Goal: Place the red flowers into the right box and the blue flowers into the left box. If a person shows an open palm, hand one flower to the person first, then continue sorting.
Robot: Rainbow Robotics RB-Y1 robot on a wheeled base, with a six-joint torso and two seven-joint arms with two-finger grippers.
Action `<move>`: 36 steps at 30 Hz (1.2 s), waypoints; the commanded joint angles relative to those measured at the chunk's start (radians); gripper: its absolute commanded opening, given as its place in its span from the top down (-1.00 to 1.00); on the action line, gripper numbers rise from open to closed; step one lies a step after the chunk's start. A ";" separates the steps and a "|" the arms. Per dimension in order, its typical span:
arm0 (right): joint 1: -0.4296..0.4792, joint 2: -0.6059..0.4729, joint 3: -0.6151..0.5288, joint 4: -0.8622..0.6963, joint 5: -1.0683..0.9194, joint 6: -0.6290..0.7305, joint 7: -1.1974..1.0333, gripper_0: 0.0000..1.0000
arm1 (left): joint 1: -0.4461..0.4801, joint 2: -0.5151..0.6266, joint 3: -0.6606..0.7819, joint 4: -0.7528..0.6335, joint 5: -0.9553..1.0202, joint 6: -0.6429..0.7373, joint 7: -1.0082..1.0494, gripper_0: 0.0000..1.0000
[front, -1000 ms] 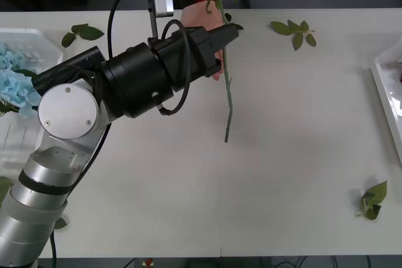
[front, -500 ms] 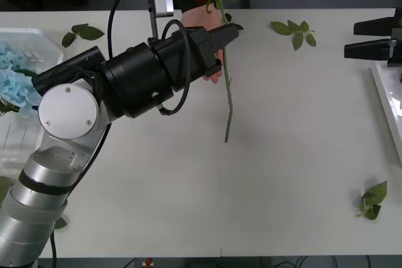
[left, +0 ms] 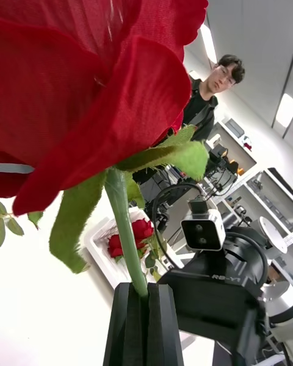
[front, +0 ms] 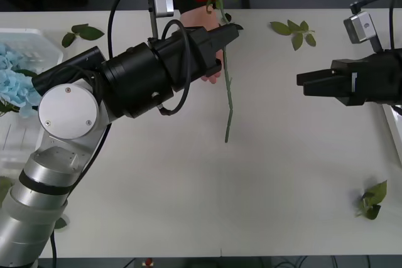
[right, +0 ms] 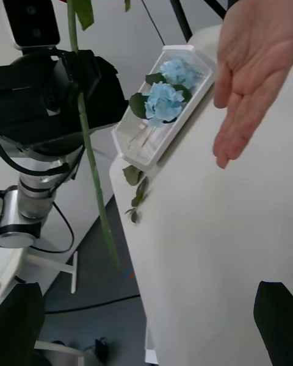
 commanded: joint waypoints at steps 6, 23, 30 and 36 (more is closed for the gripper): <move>-0.016 0.107 0.034 -0.185 0.087 -0.065 -0.206 -1.00 | -0.028 -0.027 -0.008 -0.016 0.007 -0.008 -0.038 1.00; -0.016 0.177 0.161 -0.234 0.107 -0.182 -0.226 -0.82 | -0.026 -0.028 -0.008 -0.015 0.010 -0.008 -0.038 1.00; -0.013 0.181 0.176 -0.237 0.107 -0.185 -0.226 0.27 | -0.026 -0.028 -0.008 -0.016 0.011 -0.010 -0.038 1.00; -0.013 0.190 0.204 -0.236 0.107 -0.220 -0.231 0.84 | -0.026 -0.028 -0.007 -0.016 0.014 -0.010 -0.038 1.00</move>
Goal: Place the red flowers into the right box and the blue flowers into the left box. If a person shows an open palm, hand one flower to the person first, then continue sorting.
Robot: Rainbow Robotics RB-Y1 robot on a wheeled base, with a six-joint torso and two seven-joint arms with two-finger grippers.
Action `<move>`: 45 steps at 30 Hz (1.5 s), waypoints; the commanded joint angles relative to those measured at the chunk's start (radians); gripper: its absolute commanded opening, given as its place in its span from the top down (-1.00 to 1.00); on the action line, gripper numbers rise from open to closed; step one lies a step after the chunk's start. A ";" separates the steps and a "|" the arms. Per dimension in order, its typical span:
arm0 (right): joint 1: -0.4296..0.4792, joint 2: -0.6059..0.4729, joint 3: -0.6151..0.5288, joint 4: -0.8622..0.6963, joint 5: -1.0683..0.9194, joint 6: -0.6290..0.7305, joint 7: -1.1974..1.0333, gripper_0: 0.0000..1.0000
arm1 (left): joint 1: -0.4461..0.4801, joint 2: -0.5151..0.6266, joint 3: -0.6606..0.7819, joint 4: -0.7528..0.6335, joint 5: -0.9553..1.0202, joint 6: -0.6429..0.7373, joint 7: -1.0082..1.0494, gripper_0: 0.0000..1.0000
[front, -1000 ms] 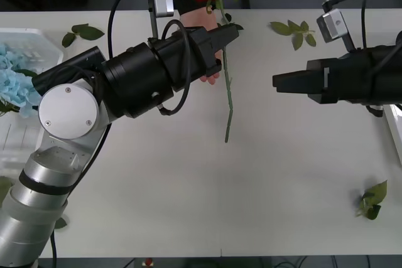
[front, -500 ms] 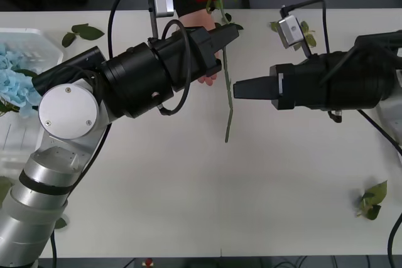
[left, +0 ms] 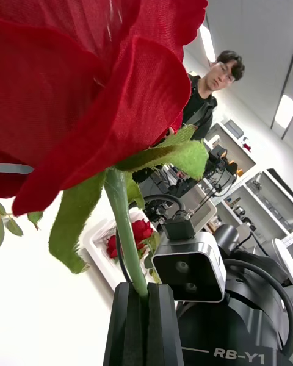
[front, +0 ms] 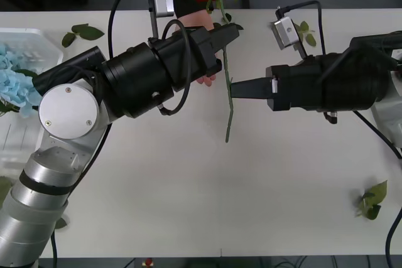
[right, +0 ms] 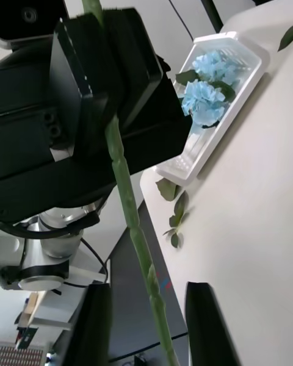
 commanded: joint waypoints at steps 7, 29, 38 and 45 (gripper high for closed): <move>-0.013 0.032 0.034 -0.038 -0.005 -0.047 -0.017 1.00 | -0.026 -0.026 -0.005 -0.016 0.013 -0.011 -0.038 1.00; 0.015 0.006 -0.015 -0.045 -0.004 -0.047 0.006 1.00 | 0.011 0.117 0.142 -0.029 0.087 0.231 -0.035 -0.90; 0.044 0.000 -0.182 -0.153 0.167 -0.059 0.214 1.00 | 0.064 0.296 0.328 -0.047 0.183 0.478 -0.065 -0.92; 0.046 0.002 -0.207 -0.152 0.220 -0.231 0.569 1.00 | 0.066 0.401 0.449 -0.046 0.220 0.616 -0.134 -0.92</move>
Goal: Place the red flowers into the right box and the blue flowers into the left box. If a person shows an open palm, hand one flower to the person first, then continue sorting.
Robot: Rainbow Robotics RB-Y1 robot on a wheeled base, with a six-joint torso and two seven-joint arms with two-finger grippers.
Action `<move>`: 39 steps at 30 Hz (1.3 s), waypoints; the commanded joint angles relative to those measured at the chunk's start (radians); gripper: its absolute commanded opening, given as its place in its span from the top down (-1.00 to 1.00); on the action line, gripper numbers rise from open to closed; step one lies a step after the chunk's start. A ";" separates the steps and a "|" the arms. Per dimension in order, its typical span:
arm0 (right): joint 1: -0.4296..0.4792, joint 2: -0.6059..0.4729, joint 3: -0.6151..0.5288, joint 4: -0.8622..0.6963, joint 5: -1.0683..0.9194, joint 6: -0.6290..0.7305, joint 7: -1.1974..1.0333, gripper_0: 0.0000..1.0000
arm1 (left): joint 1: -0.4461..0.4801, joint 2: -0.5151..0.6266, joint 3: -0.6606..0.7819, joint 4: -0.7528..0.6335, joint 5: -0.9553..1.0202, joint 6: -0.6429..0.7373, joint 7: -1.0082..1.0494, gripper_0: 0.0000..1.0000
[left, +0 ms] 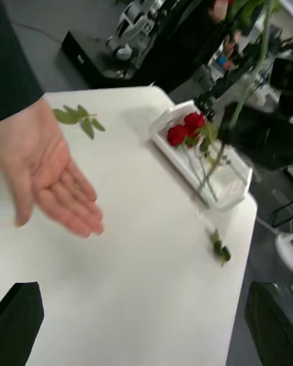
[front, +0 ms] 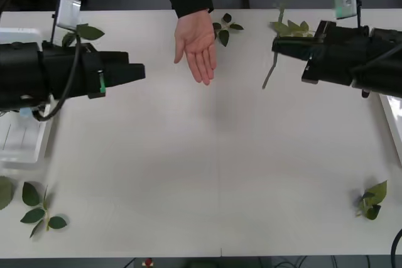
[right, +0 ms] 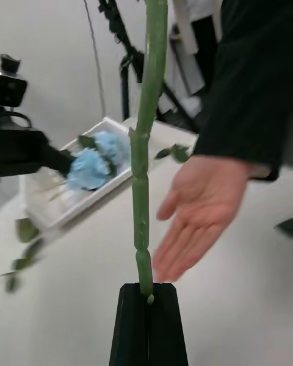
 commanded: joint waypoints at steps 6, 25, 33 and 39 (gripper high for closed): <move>-0.013 -0.025 0.089 -0.027 0.029 -0.266 0.315 1.00 | -0.010 0.115 0.068 -0.022 0.049 0.083 -0.143 -0.91; -0.008 -0.028 0.153 -0.027 -0.035 -0.412 0.384 1.00 | -0.138 0.123 0.068 0.087 0.178 0.312 -0.169 -0.92; -0.008 -0.028 0.153 -0.027 -0.035 -0.412 0.384 -0.82 | -0.205 0.106 0.047 0.182 0.207 0.416 -0.237 -0.92; -0.008 -0.028 0.153 -0.027 -0.035 -0.412 0.384 -1.00 | -0.240 0.106 0.030 0.199 0.074 0.418 -0.252 -0.92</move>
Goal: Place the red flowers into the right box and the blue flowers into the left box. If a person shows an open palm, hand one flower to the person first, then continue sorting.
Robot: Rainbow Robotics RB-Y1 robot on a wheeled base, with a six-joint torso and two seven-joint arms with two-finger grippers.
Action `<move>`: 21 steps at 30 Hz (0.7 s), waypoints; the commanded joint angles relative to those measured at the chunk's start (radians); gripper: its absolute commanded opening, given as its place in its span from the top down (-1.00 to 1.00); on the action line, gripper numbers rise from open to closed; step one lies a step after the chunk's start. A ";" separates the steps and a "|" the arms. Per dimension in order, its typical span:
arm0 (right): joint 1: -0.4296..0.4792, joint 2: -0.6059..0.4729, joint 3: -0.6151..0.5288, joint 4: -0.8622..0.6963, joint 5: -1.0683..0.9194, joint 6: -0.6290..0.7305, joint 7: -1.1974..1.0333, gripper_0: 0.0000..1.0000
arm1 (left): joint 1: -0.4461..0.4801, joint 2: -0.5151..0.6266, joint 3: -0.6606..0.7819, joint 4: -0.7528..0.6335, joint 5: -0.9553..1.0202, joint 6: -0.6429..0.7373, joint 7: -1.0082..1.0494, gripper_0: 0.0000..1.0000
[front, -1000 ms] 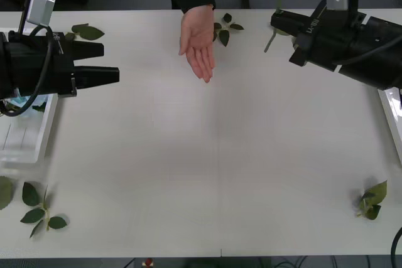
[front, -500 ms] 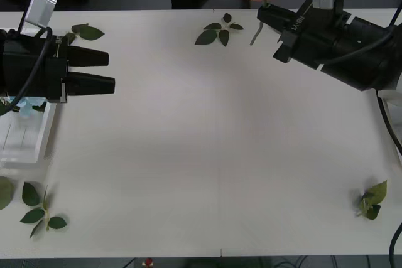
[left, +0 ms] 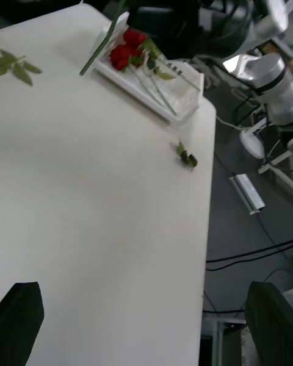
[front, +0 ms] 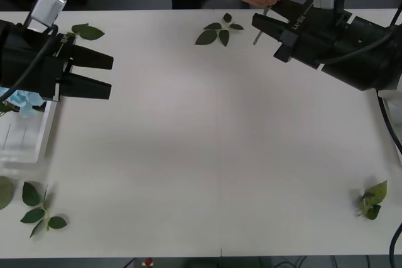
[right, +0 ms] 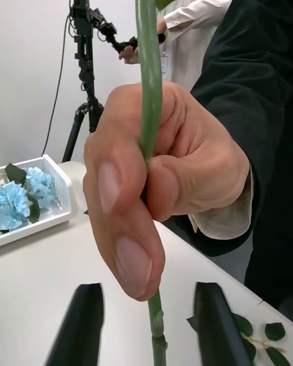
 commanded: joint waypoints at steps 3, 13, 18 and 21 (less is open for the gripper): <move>-0.008 -0.028 -0.014 -0.027 -0.008 -0.008 0.024 -1.00 | -0.057 0.001 -0.013 -0.014 -0.145 0.004 -0.025 -0.92; -0.008 -0.028 -0.014 -0.027 -0.008 -0.008 0.024 -1.00 | -0.069 0.001 -0.033 -0.016 -0.219 -0.001 -0.040 -0.91; 0.024 -0.026 -0.017 -0.013 -0.011 0.000 0.024 -1.00 | -0.055 0.001 -0.050 -0.059 -0.240 -0.039 -0.057 -0.91; 0.044 -0.053 -0.046 -0.017 -0.060 0.023 0.024 -1.00 | -0.040 0.001 -0.051 -0.085 -0.246 -0.060 -0.057 -0.91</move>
